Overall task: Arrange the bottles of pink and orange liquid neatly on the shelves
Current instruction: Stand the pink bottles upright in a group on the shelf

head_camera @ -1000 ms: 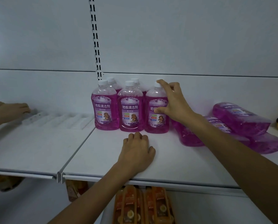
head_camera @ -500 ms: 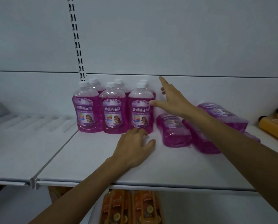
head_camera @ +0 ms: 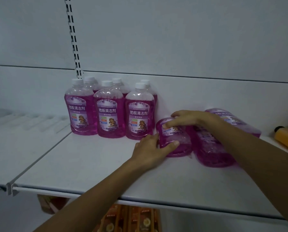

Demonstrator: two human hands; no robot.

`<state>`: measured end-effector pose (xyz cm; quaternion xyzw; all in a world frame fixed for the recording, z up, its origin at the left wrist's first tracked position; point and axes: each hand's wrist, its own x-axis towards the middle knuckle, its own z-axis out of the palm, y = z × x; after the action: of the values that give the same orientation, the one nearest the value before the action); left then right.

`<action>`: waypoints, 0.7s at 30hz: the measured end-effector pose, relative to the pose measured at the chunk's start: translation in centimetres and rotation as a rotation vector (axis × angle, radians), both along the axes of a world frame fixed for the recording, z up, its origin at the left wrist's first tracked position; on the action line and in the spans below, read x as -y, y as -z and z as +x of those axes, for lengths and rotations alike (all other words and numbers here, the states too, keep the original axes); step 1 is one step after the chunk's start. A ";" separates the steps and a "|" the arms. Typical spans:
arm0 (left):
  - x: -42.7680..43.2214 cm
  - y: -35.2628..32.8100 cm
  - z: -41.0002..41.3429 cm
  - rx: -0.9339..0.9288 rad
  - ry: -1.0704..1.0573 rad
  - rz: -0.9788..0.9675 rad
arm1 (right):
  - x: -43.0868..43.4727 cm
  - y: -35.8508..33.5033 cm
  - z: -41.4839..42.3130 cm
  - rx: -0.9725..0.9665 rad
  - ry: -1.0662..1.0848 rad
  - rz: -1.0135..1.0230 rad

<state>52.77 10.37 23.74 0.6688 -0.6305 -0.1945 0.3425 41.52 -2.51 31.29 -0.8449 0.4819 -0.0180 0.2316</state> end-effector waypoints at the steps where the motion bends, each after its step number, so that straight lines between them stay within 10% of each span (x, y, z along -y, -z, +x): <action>1: 0.0 0.2 0.1 0.023 -0.014 -0.002 | 0.2 0.0 0.0 -0.008 0.007 0.015; 21: -0.7 0.8 0.5 -0.270 0.137 -0.317 | -6.5 -2.8 -2.7 0.379 -0.128 -0.459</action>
<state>53.25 11.07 22.89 0.5299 -0.6455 -0.2035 0.5110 38.83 3.98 34.08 -0.8853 0.3593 -0.2693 0.1213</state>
